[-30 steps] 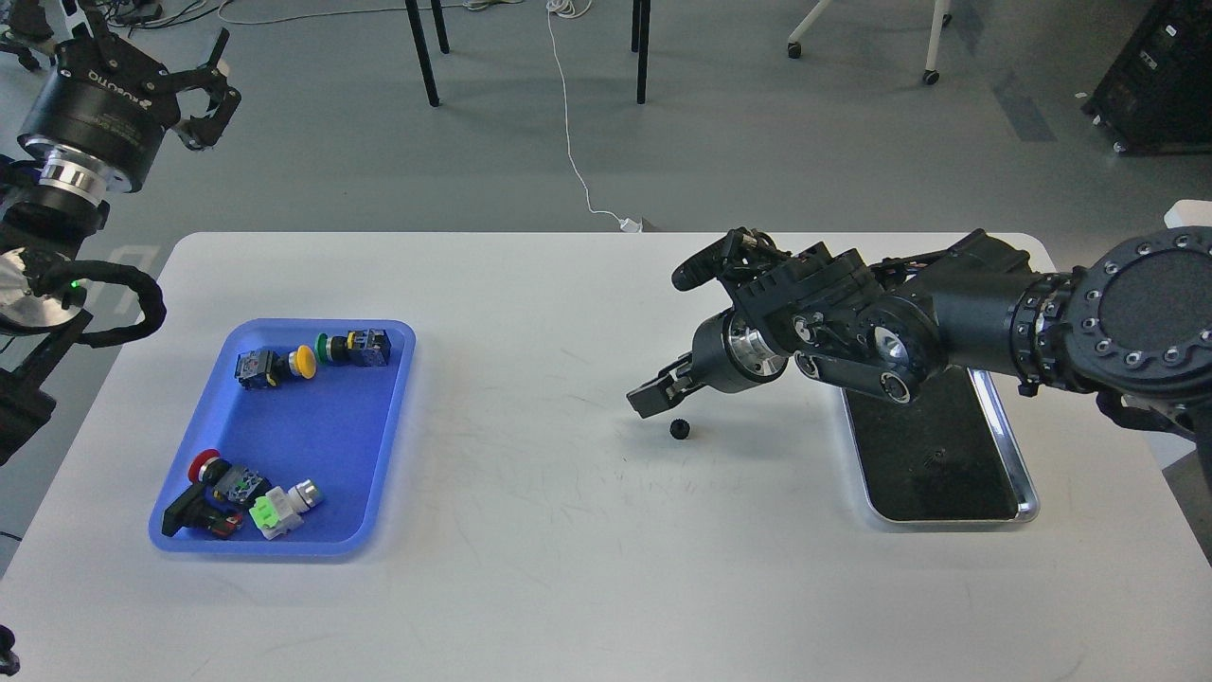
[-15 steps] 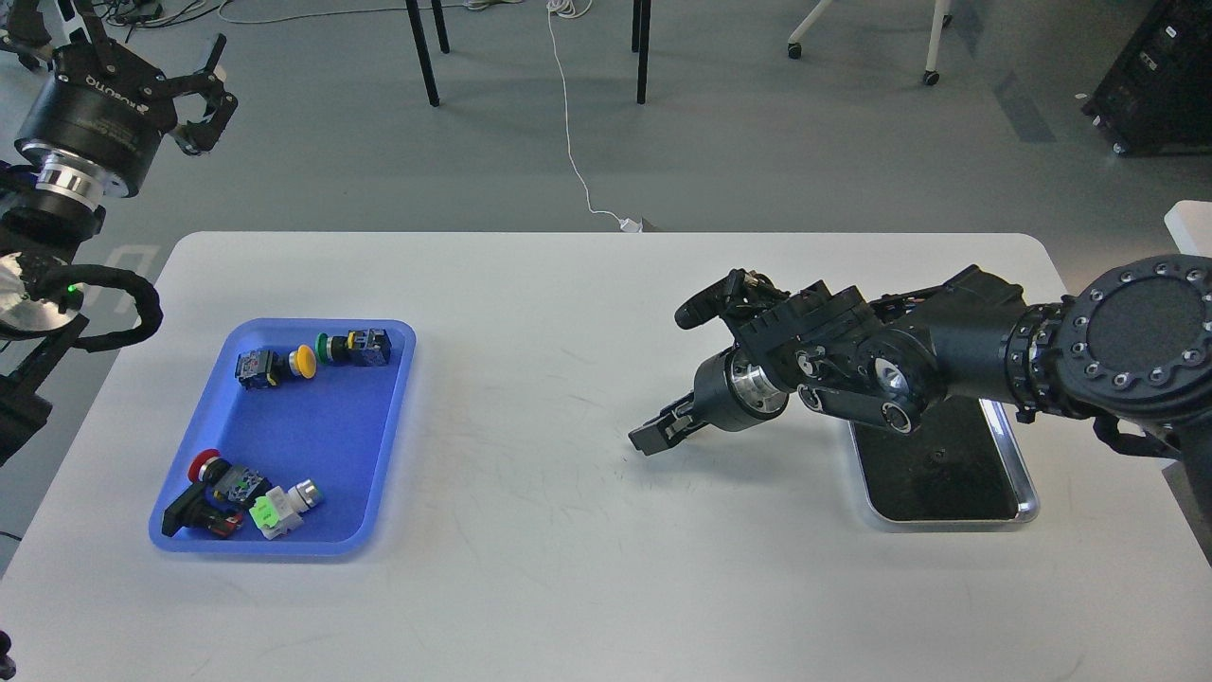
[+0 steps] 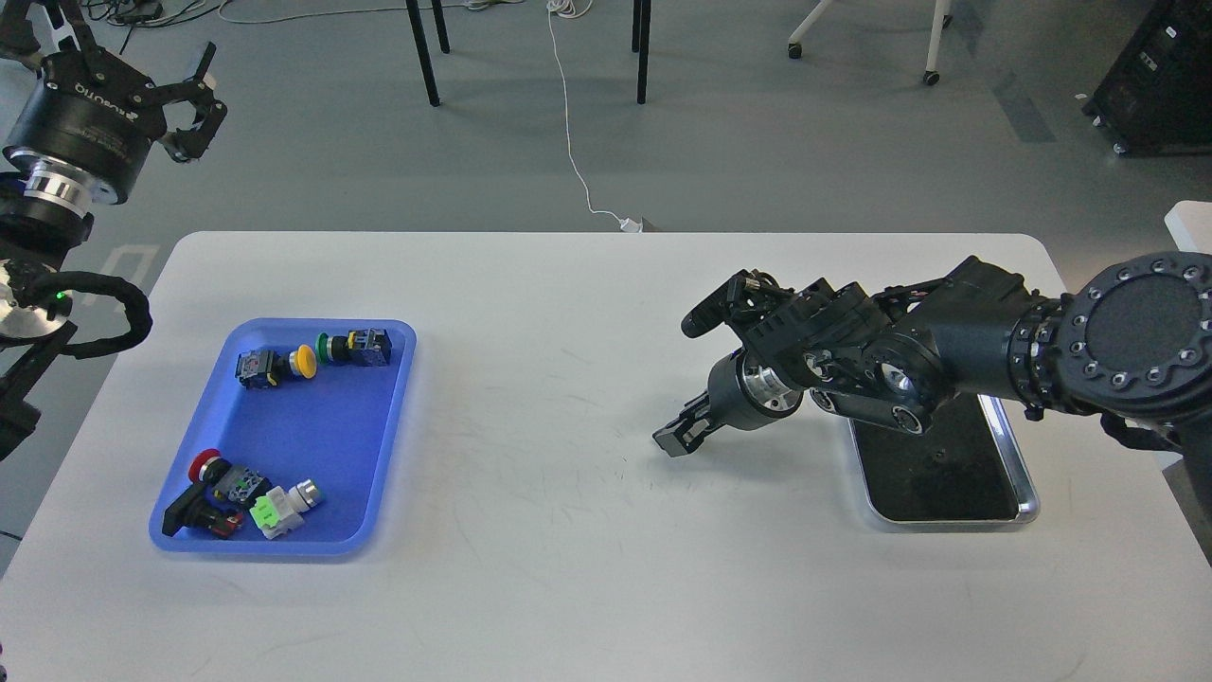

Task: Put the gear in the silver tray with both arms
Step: 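Carry the gear into the silver tray and open the right gripper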

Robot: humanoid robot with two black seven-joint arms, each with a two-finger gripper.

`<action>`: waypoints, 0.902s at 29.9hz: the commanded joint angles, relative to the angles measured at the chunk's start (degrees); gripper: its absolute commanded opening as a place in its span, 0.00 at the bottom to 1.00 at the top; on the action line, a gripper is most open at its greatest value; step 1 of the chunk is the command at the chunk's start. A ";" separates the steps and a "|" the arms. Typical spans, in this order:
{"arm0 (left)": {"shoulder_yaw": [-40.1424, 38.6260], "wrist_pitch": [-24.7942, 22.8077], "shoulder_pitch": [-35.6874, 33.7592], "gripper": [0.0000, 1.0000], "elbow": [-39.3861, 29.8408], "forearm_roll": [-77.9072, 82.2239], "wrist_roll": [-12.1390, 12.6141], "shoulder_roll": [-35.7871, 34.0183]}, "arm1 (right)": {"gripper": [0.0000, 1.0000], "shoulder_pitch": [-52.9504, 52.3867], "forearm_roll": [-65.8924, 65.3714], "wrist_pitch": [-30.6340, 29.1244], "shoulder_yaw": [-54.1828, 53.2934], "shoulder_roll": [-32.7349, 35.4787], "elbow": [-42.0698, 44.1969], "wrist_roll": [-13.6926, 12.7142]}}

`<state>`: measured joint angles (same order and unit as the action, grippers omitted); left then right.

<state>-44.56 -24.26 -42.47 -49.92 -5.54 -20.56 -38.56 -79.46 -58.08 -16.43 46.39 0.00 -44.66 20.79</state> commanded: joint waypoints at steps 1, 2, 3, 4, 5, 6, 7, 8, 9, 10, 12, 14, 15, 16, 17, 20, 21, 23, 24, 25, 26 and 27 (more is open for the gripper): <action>0.00 0.00 0.02 0.98 0.00 0.00 -0.01 -0.02 | 0.40 0.27 0.07 -0.01 0.02 0.00 0.18 0.04; 0.00 0.00 0.02 0.98 0.00 0.00 -0.01 -0.02 | 0.39 0.28 0.07 -0.01 0.02 0.00 0.18 0.04; 0.00 0.00 0.02 0.98 0.00 0.00 -0.01 -0.02 | 0.36 0.28 0.07 -0.01 0.02 0.00 0.10 0.04; 0.00 0.00 0.02 0.98 0.00 0.00 -0.01 -0.02 | 0.32 0.28 -0.02 -0.01 0.02 0.00 0.18 0.04; 0.00 0.00 0.02 0.98 0.00 0.00 0.08 -0.02 | 0.28 0.28 -0.02 -0.10 0.02 0.00 0.18 0.04; 0.00 0.00 0.02 0.98 0.00 0.00 0.08 -0.02 | 0.24 0.28 -0.02 -0.10 0.02 0.00 0.10 0.04; 0.00 0.00 0.02 0.98 0.00 0.00 -0.01 -0.11 | 0.20 0.19 -0.02 -0.01 0.02 0.00 0.18 0.04; 0.00 0.00 0.02 0.98 0.00 0.09 -0.01 -0.11 | 0.17 0.01 -0.02 -0.01 0.02 0.00 0.18 0.04; 0.00 0.00 0.02 0.98 0.00 0.09 0.08 -0.11 | 0.16 -0.25 0.07 0.17 0.02 0.00 0.18 0.04; 0.00 0.00 0.02 0.98 0.00 0.09 -0.01 -0.19 | 0.15 -0.43 0.07 0.43 0.02 0.00 0.18 0.04; 0.00 0.00 0.02 0.98 0.00 0.00 -0.01 -0.46 | 0.15 -1.48 0.16 0.78 -0.33 0.00 0.01 0.13; 0.00 0.00 0.02 0.98 0.00 0.00 -0.01 -0.46 | 0.15 -3.76 0.16 0.96 -0.60 0.00 -0.34 0.13; 0.00 0.00 0.02 0.98 0.00 0.09 -0.01 -0.55 | 0.15 -4.81 0.24 0.96 -0.60 0.00 -0.69 0.13; 0.00 0.00 0.02 0.98 0.00 0.09 -0.01 -0.72 | 0.15 -5.69 0.25 0.96 -0.60 0.00 -1.22 0.22; 0.00 0.00 0.02 0.98 -0.09 0.09 -0.01 -0.98 | 0.15 -6.75 0.16 0.96 -0.60 0.00 -2.18 0.22; 0.00 0.00 0.02 0.98 -0.18 0.09 -0.01 -1.69 | 0.15 -9.91 -0.11 0.96 -0.60 6.57 -6.04 0.22; 0.00 0.00 0.02 0.98 -0.26 0.09 -0.01 -1.78 | 0.15 -10.96 -0.19 0.96 -0.69 9.55 -7.97 0.22; 0.00 0.00 0.02 0.98 -0.27 0.09 -0.01 -2.04 | 0.15 -12.64 -0.37 0.87 -0.60 15.71 -12.80 0.22; 0.00 0.00 0.02 0.98 -0.35 0.09 -0.01 -2.13 | 0.16 -13.34 -0.89 0.78 -0.51 19.30 -15.70 0.22; 0.00 0.00 0.02 0.98 -0.35 0.09 -0.01 -2.04 | 0.16 -13.70 -2.20 0.78 -0.51 22.73 -18.07 0.13; 0.00 0.00 0.02 0.98 -0.35 0.09 -0.01 -2.04 | 0.16 -13.70 -4.91 0.78 -0.60 26.77 -20.53 0.13; 0.00 0.00 0.02 0.98 -0.44 0.09 -0.01 -2.04 | 0.16 -13.61 -7.29 0.78 -0.51 29.51 -21.86 0.22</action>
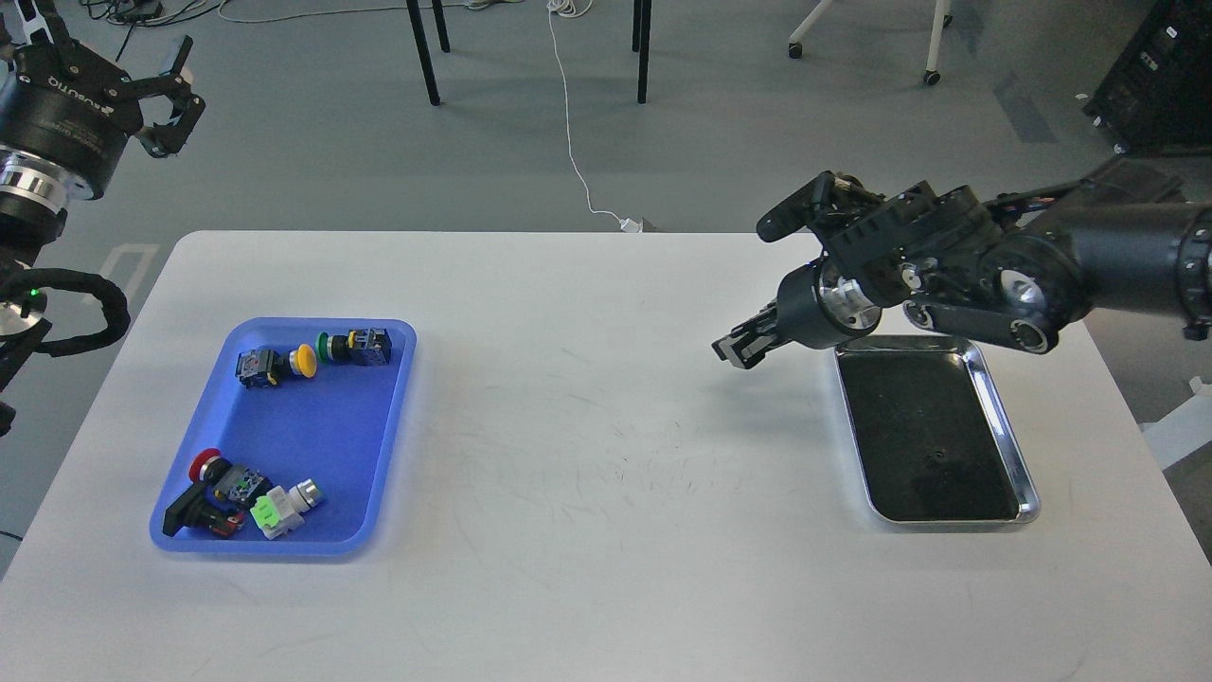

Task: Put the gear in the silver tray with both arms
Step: 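Carry the gear into the silver tray and open the right gripper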

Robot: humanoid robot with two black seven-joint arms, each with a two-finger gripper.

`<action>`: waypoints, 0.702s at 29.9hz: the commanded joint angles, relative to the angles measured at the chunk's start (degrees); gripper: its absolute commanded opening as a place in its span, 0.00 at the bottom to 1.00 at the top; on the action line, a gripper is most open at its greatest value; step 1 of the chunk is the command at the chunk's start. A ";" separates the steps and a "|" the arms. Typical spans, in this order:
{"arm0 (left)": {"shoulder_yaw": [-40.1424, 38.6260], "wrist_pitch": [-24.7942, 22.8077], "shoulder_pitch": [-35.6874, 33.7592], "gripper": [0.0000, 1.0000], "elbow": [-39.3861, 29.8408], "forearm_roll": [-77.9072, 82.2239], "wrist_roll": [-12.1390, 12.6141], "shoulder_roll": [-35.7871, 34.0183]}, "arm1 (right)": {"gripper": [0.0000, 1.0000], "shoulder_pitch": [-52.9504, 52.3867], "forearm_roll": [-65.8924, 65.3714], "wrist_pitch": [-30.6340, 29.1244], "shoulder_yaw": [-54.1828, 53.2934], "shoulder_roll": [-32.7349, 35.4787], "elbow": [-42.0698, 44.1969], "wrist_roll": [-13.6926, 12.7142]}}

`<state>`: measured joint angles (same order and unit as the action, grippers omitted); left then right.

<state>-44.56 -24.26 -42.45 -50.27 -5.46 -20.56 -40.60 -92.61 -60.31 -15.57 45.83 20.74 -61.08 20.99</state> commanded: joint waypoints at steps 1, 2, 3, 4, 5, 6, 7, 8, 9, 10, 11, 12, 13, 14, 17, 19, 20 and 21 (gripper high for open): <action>0.00 0.01 -0.01 0.98 -0.09 0.01 -0.09 0.08 | 0.16 0.06 -7.34 -0.07 0.05 11.49 -6.15 0.02; 0.00 0.09 -0.01 0.98 -0.09 0.01 -0.09 0.17 | 0.16 0.50 -9.63 -0.07 0.05 14.39 -6.42 0.02; 0.00 0.09 0.08 0.98 -0.09 -0.08 -0.18 0.25 | 0.16 1.37 -11.31 -0.07 0.14 16.86 -6.42 0.02; 0.00 0.09 0.08 0.98 -0.09 0.01 -0.18 0.25 | 0.16 2.51 -12.28 0.01 0.05 18.45 -6.33 0.02; 0.00 0.09 0.08 0.98 -0.09 0.01 -0.27 0.34 | 0.16 3.83 -12.81 0.19 -0.12 19.86 -6.25 0.02; 0.00 0.09 0.08 0.98 -0.09 -0.08 -0.27 0.34 | 0.16 4.97 -12.90 0.71 -0.12 21.00 -6.07 0.02; 0.00 0.18 0.08 0.98 -0.09 -0.08 -0.27 0.34 | 0.16 5.77 -12.90 1.50 -0.12 21.62 -5.81 0.02; 0.00 0.18 0.08 0.98 -0.09 -0.08 -0.27 0.34 | 0.16 6.64 -12.90 2.81 -0.12 21.89 -5.46 0.02; 0.09 0.18 0.08 0.98 -0.09 -0.08 -0.27 0.43 | 0.16 7.61 -12.90 3.87 -0.21 21.89 -4.85 -0.07; 0.09 0.27 0.08 0.98 -0.09 -0.08 -0.18 0.43 | 0.16 8.92 -12.90 4.66 -0.39 21.46 -3.88 -0.07; 0.09 0.36 0.08 0.98 -0.18 -0.08 -0.09 0.43 | 0.16 10.07 -12.90 5.19 -0.74 21.28 -2.74 -0.07; 0.09 0.36 0.08 0.98 -0.18 -0.08 -0.09 0.43 | 0.16 10.95 -12.90 5.29 -1.35 21.01 -1.51 -0.07; 0.09 0.36 0.08 0.98 -0.27 0.01 0.00 0.43 | 0.16 12.09 -12.90 5.29 -2.57 20.66 0.07 -0.07; 0.17 0.36 0.08 0.98 -0.18 0.01 0.08 0.43 | 0.16 12.97 -12.90 5.29 -3.45 19.96 1.21 -0.07; 0.35 0.27 0.08 0.98 -0.27 0.01 0.09 0.17 | 0.17 15.96 -12.90 5.29 -6.27 16.37 4.73 -0.07; 0.44 0.27 0.08 0.98 -0.18 0.01 0.09 0.08 | 0.18 17.54 -12.90 5.37 -7.15 14.52 6.23 -0.07; 0.44 0.27 0.08 0.98 -0.18 0.01 0.09 0.08 | 0.19 18.16 -12.90 5.46 -7.24 13.90 6.67 -0.07; 0.44 0.27 0.08 0.98 -0.18 0.01 0.09 -0.01 | 0.20 18.60 -12.90 5.55 -7.33 13.55 6.76 -0.07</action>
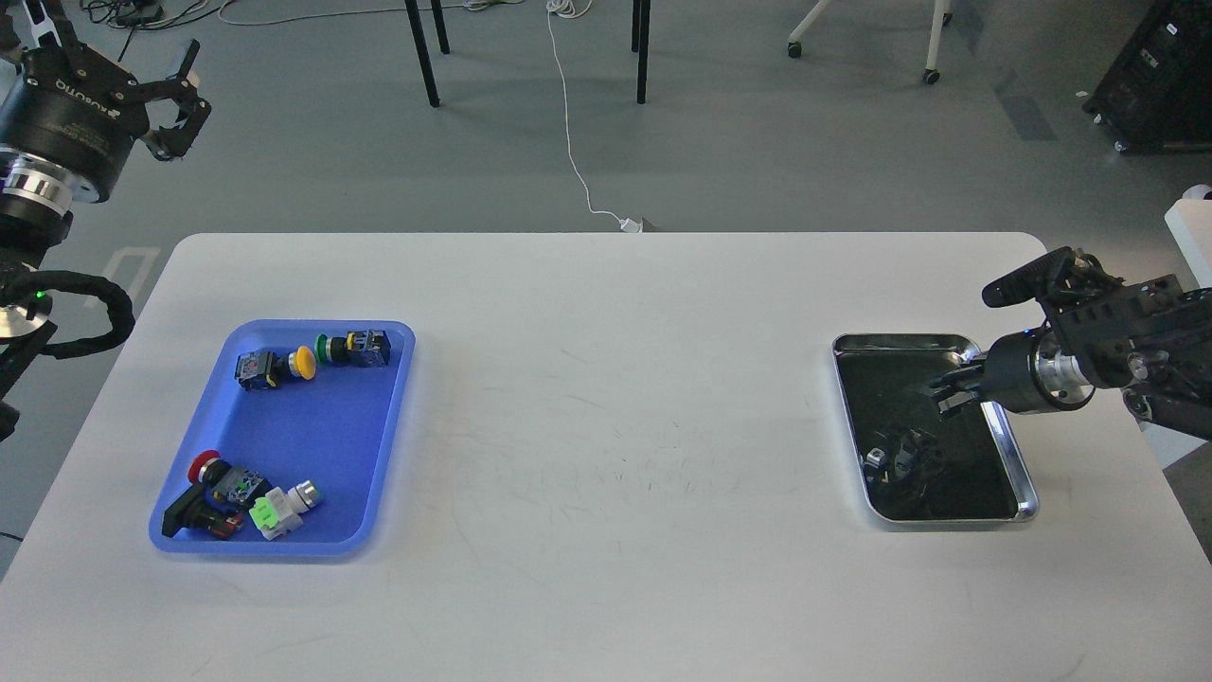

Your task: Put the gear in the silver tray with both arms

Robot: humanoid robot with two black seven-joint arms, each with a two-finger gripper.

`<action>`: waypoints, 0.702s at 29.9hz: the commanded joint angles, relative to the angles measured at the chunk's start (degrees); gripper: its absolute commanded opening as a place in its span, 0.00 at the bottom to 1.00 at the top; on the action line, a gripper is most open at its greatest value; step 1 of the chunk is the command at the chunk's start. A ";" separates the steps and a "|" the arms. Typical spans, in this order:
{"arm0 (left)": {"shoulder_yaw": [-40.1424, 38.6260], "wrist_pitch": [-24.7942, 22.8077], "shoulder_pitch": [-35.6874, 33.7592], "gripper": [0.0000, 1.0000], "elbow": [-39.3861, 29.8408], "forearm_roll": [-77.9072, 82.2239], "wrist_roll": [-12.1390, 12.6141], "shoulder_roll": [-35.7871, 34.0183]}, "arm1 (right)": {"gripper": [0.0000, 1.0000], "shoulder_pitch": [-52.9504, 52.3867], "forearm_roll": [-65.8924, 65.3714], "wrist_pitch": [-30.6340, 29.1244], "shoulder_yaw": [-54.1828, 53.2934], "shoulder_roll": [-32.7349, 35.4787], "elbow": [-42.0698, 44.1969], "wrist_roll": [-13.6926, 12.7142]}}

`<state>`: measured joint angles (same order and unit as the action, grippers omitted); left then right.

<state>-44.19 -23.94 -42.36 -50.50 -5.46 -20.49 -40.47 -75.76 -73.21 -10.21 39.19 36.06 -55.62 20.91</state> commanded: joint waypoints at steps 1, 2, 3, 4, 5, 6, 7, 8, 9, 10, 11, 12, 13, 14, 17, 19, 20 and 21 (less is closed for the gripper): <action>0.07 -0.05 0.00 0.98 0.05 0.01 0.01 -0.05 | 0.24 1.75 0.00 0.28 -0.78 -2.04 1.39 0.01; 0.07 -0.05 0.00 0.98 0.05 0.01 0.01 -0.13 | 0.28 1.84 0.00 0.36 -0.86 -2.13 1.39 0.01; 0.15 -0.05 0.00 0.98 0.05 0.01 0.01 -0.05 | 0.29 1.93 0.00 0.36 -1.04 -2.13 1.39 0.01; 0.15 0.04 0.00 0.98 0.05 0.01 0.01 -0.05 | 0.29 2.10 0.00 0.36 -1.13 -2.22 1.30 0.10; 0.24 0.04 0.00 0.98 0.05 0.01 0.01 -0.05 | 0.30 2.28 0.00 0.36 -1.13 -2.22 1.22 0.19; 0.24 0.12 0.00 0.98 0.05 0.01 0.01 0.04 | 0.30 2.28 0.00 0.36 -1.13 -2.13 1.04 0.19; 0.24 0.12 0.00 0.98 0.05 0.01 0.01 0.04 | 0.30 2.45 0.00 0.36 -1.04 -1.96 0.95 0.19; 0.24 0.21 0.00 0.98 0.05 0.01 0.01 0.04 | 0.31 3.06 0.00 0.36 -1.04 -1.61 0.78 0.19; 0.15 0.21 0.00 0.98 0.05 0.01 0.01 0.04 | 0.34 3.59 0.00 0.36 -1.13 -1.26 0.77 0.19; 0.15 0.21 0.00 0.98 0.05 0.01 0.01 0.04 | 0.39 3.86 0.00 0.63 -1.13 -1.08 0.77 0.19; 0.15 0.21 0.00 0.98 0.05 0.01 0.01 0.04 | 0.45 4.04 0.00 1.06 -1.13 -0.82 0.77 0.19; 0.15 0.21 0.00 0.98 0.05 0.01 0.01 0.04 | 0.52 4.12 0.00 1.59 -1.13 -0.21 0.69 0.19; 0.15 0.30 0.00 0.98 0.05 0.01 0.01 0.04 | 0.60 4.21 0.00 2.20 -1.13 0.32 0.77 0.19; 0.15 0.30 0.00 0.98 0.05 0.01 -0.08 0.04 | 0.69 4.21 0.00 2.99 -1.48 0.68 0.86 0.19; 0.07 0.39 0.00 0.98 0.05 0.01 0.01 -0.05 | 0.91 4.21 0.53 4.32 -4.81 1.47 0.86 0.10; 0.07 0.39 -0.09 0.98 0.05 0.01 0.01 -0.13 | 0.96 4.21 0.88 4.32 -9.54 2.08 0.95 0.10; 0.07 0.39 -0.09 0.98 0.05 0.01 0.10 -0.22 | 0.97 4.13 1.05 4.23 -11.91 2.35 0.95 0.10; 0.24 0.47 -0.09 0.98 0.05 0.01 0.10 -0.40 | 0.99 4.13 1.14 4.14 -14.55 2.61 1.04 0.10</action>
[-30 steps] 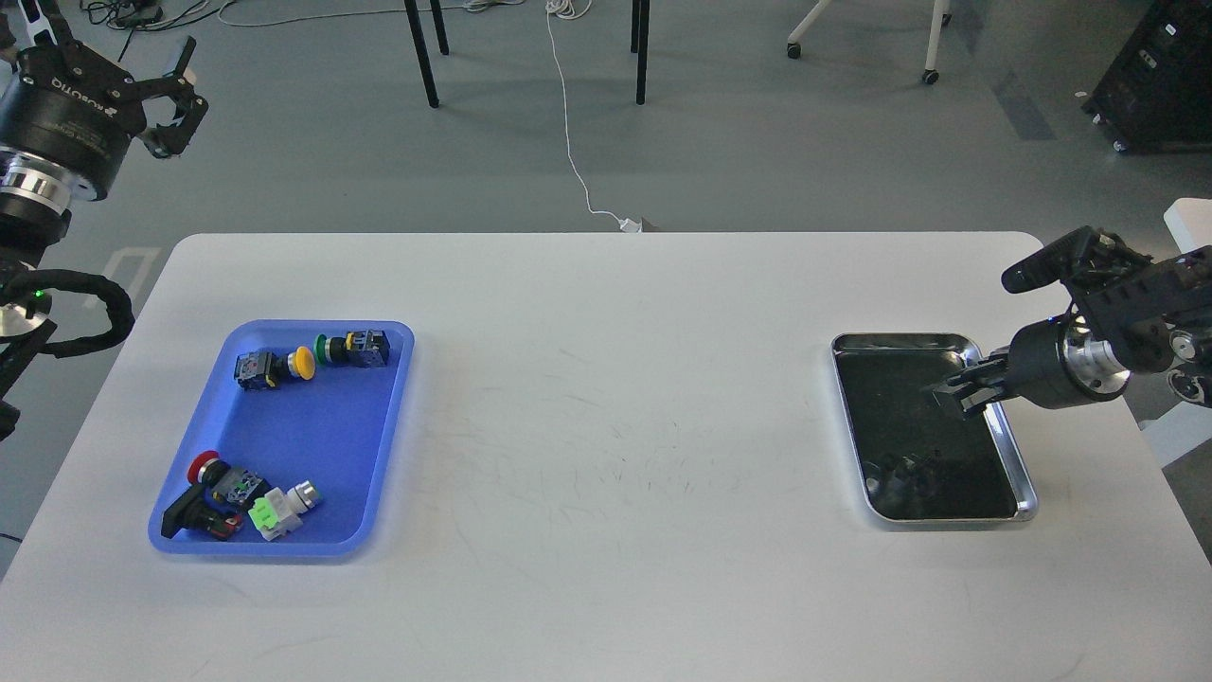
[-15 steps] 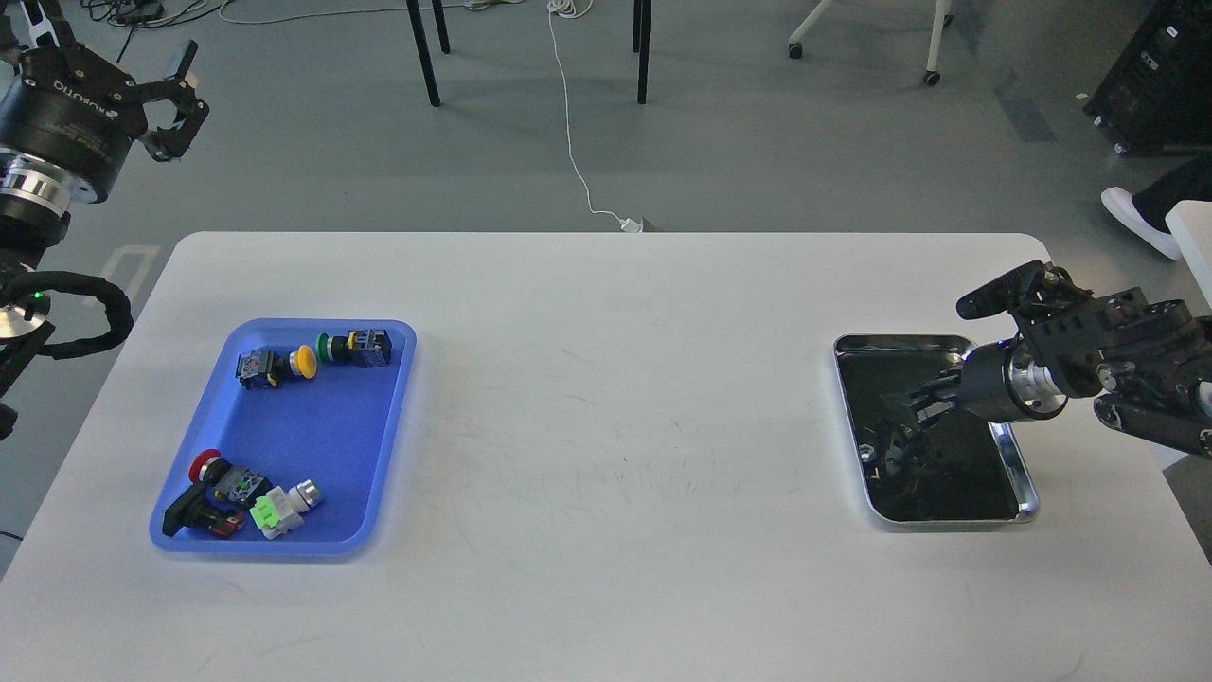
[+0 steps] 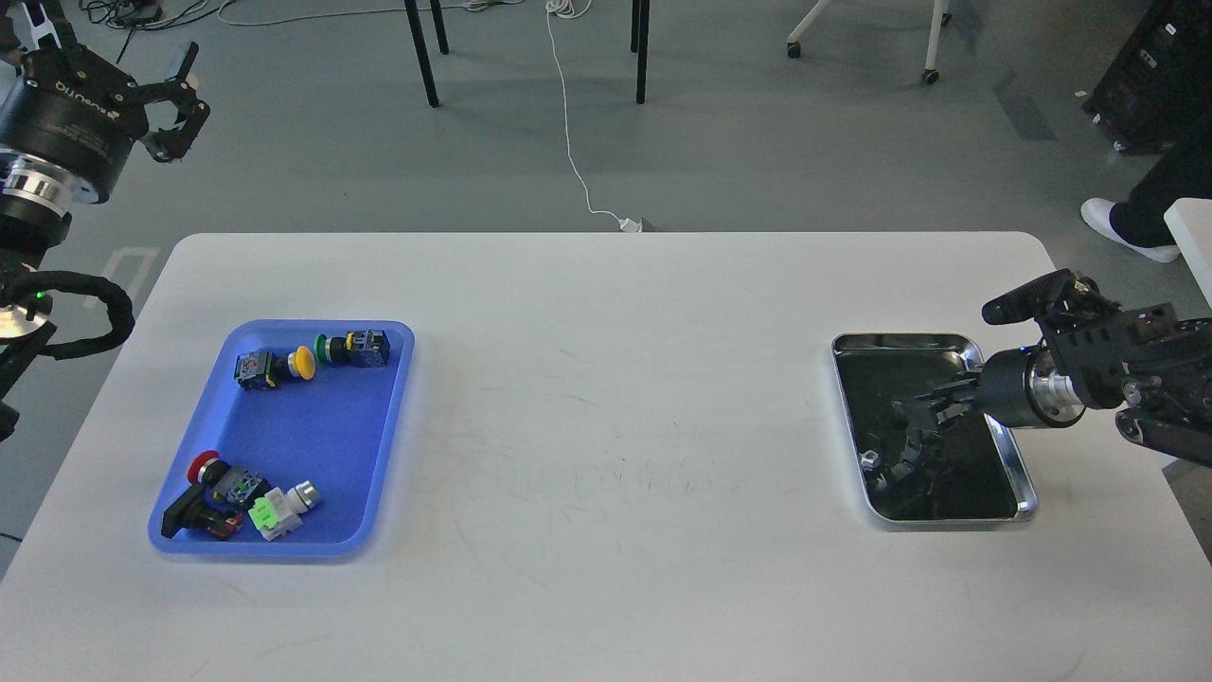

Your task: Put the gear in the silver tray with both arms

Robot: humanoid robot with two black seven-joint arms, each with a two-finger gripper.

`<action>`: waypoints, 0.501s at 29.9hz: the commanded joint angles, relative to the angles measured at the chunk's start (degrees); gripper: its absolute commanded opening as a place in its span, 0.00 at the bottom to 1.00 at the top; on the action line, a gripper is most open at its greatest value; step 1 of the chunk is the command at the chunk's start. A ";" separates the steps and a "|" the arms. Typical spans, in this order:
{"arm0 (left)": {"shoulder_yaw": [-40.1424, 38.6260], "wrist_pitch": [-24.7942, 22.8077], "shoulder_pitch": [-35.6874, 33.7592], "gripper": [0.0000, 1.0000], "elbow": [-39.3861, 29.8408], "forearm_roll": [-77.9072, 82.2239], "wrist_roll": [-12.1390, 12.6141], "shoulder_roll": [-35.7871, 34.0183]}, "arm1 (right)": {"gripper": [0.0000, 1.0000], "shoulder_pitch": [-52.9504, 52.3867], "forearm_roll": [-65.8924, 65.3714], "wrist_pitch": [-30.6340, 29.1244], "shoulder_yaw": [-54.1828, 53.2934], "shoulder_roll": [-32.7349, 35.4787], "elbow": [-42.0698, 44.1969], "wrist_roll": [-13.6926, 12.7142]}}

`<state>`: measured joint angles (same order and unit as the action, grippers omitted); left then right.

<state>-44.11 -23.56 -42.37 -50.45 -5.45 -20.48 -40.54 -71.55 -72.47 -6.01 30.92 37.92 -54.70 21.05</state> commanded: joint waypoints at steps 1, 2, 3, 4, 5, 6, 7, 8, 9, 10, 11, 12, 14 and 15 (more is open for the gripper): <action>0.25 0.09 -0.09 0.98 0.00 0.00 0.09 -0.42 | 0.99 -0.08 0.66 -0.22 -8.75 0.93 0.03 -0.13; 0.34 0.09 -0.17 0.98 0.00 0.00 0.18 -0.42 | 0.99 -0.08 1.62 -0.23 -11.47 1.02 -0.06 -0.13; 0.34 0.09 -0.17 0.98 0.00 0.00 0.18 -0.42 | 0.99 -0.08 3.03 -0.23 -13.76 1.02 -0.06 -0.13; 0.43 0.09 -0.26 0.98 0.00 0.00 0.18 -0.42 | 0.99 0.01 5.30 -0.23 -16.22 1.02 0.11 -0.30; 0.43 0.09 -0.35 0.98 0.00 0.09 0.26 -0.42 | 0.99 0.19 7.67 0.56 -18.77 1.10 0.29 -0.39; 0.43 0.09 -0.44 0.98 0.00 0.26 0.26 -0.33 | 0.99 0.80 9.96 1.26 -21.31 0.67 0.81 -0.39; 0.43 0.09 -0.52 0.98 0.08 0.44 0.09 -0.16 | 0.99 1.76 11.55 2.22 -23.78 0.32 2.12 -0.39; 0.43 0.18 -0.53 0.98 0.34 0.61 0.18 0.19 | 0.99 2.81 13.48 3.19 -25.98 -0.38 4.49 -0.39; 0.52 0.18 -0.61 0.98 0.70 0.70 0.18 0.37 | 0.99 3.78 14.72 4.33 -28.00 -2.30 6.34 -0.39; 0.52 0.18 -0.44 0.98 0.79 0.79 0.26 0.46 | 0.99 4.75 15.86 5.21 -30.11 -5.37 8.27 -0.39; 0.60 0.18 -0.35 0.98 0.79 0.96 0.26 0.55 | 0.99 5.45 16.66 6.01 -32.39 -8.70 9.85 -0.39; 0.69 0.27 -0.26 0.98 0.79 1.05 0.26 0.72 | 0.99 5.81 17.45 6.54 -34.76 -11.00 11.26 -0.39; 1.65 0.27 -0.61 0.98 0.87 1.05 0.35 2.12 | 0.99 6.77 20.16 7.33 -40.74 -14.61 14.08 -0.30; 2.35 0.35 -0.96 0.98 1.05 1.05 0.35 3.35 | 0.99 8.08 22.70 7.33 -43.81 -15.76 15.13 -0.30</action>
<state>-43.10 -23.31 -42.85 -49.62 -4.49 -20.21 -39.43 -65.68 -54.50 0.46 -5.08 26.69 -43.11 20.65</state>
